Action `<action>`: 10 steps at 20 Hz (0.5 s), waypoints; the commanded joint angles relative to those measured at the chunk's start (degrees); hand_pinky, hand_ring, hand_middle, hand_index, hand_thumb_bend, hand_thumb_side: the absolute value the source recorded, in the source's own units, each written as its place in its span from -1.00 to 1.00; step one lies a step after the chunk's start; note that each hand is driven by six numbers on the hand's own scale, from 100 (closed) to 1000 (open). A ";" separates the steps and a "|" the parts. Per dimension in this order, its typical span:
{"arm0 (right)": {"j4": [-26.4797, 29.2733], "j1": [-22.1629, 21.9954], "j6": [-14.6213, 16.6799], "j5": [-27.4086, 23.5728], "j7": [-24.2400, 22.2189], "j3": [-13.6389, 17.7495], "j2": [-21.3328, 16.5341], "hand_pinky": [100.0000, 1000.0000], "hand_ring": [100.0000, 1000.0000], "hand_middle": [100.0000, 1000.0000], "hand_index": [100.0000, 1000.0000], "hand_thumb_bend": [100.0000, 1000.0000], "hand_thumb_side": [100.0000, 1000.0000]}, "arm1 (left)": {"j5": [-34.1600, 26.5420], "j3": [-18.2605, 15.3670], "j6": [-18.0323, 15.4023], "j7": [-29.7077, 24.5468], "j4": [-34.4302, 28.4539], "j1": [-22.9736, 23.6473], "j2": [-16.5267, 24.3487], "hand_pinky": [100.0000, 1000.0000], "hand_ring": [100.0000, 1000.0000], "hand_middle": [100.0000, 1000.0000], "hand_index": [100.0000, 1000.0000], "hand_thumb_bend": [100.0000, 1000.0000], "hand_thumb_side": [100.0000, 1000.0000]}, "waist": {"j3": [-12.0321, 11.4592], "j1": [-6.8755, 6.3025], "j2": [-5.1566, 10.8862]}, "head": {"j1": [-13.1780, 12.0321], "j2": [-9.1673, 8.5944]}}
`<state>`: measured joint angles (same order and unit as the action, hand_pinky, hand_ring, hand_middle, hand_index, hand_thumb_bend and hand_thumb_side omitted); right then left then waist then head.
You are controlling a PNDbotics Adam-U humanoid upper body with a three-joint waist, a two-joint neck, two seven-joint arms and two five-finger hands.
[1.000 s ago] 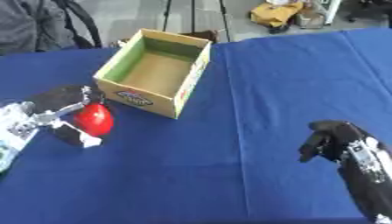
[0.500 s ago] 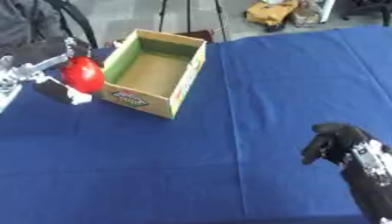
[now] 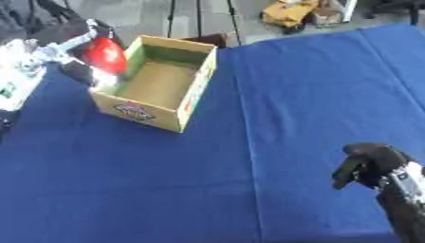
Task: Pick up objects on the table and place them in the box.
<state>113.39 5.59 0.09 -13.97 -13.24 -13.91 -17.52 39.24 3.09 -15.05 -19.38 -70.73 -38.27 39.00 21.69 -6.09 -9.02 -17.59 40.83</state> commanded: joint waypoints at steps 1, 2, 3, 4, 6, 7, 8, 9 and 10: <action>1.20 1.11 -0.02 -0.07 -0.59 -0.39 -1.14 -0.14 -0.01 -0.11 0.36 -1.00 0.59 | 2.81 -1.77 -0.17 1.46 3.89 -2.51 -0.48 -1.00 -0.53 -0.07 0.34 -1.00 -0.82 | 0.85 -0.14 0.33 | -1.06 -0.97; 1.20 1.34 -0.07 -0.05 -0.71 -0.51 -1.19 -0.14 -0.01 -0.11 0.36 -1.00 0.60 | 3.65 -2.12 -0.37 2.17 5.26 -3.09 -0.99 -1.00 -0.53 -0.07 0.34 -1.00 -0.83 | 1.40 -0.41 0.16 | -1.32 -1.14; 1.20 1.52 -0.12 -0.01 -0.81 -0.61 -1.24 -0.14 -0.01 -0.11 0.36 -1.00 0.61 | 4.52 -2.45 -0.71 2.96 6.67 -3.61 -1.40 -1.00 -0.52 -0.07 0.34 -1.00 -0.84 | 1.85 -0.64 0.03 | -1.54 -1.27; 1.20 1.74 -0.16 0.04 -0.93 -0.72 -1.30 -0.14 -0.01 -0.11 0.36 -1.00 0.62 | 5.47 -2.91 -1.05 3.89 8.23 -4.10 -1.82 -1.00 -0.52 -0.07 0.34 -1.00 -0.84 | 2.37 -0.94 -0.13 | -1.83 -1.40; 1.20 2.15 -0.26 0.14 -1.10 -0.90 -1.33 -0.14 -0.01 -0.11 0.36 -1.00 0.65 | 7.40 -3.93 -1.53 5.79 11.36 -4.86 -2.38 -1.00 -0.50 -0.06 0.34 -1.00 -0.86 | 3.32 -1.42 -0.48 | -2.25 -1.78; 1.20 2.33 -0.31 0.20 -1.17 -0.98 -1.28 -0.14 -0.01 -0.11 0.36 -1.00 0.66 | 8.35 -4.39 -1.74 6.73 12.89 -5.18 -2.57 -1.00 -0.49 -0.05 0.35 -1.00 -0.87 | 3.70 -1.59 -0.66 | -2.34 -2.04; 1.20 2.50 -0.35 0.26 -1.23 -1.05 -1.22 -0.14 -0.01 -0.11 0.37 -1.00 0.66 | 9.24 -4.83 -1.97 7.62 14.28 -5.46 -2.73 -1.00 -0.48 -0.05 0.35 -1.00 -0.87 | 4.03 -1.72 -0.83 | -2.44 -2.26; 1.20 2.61 -0.38 0.32 -1.27 -1.09 -1.17 -0.14 -0.01 -0.11 0.36 -1.00 0.68 | 10.13 -5.17 -2.25 8.51 15.40 -5.67 -2.87 -1.00 -0.47 -0.04 0.36 -1.00 -0.88 | 4.25 -1.82 -0.96 | -2.48 -2.43; 1.20 2.75 -0.39 0.39 -1.29 -1.11 -1.13 -0.14 -0.01 -0.11 0.36 -1.00 0.69 | 11.02 -5.75 -2.17 9.40 16.24 -5.80 -2.99 -1.00 -0.45 -0.02 0.38 -1.00 -0.89 | 4.59 -1.97 -1.18 | -2.54 -2.71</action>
<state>113.39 7.71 -0.34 -13.71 -14.33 -14.92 -17.96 49.13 -1.37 -17.03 -11.24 -55.20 -42.83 34.73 26.38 -8.43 -10.97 -19.85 38.92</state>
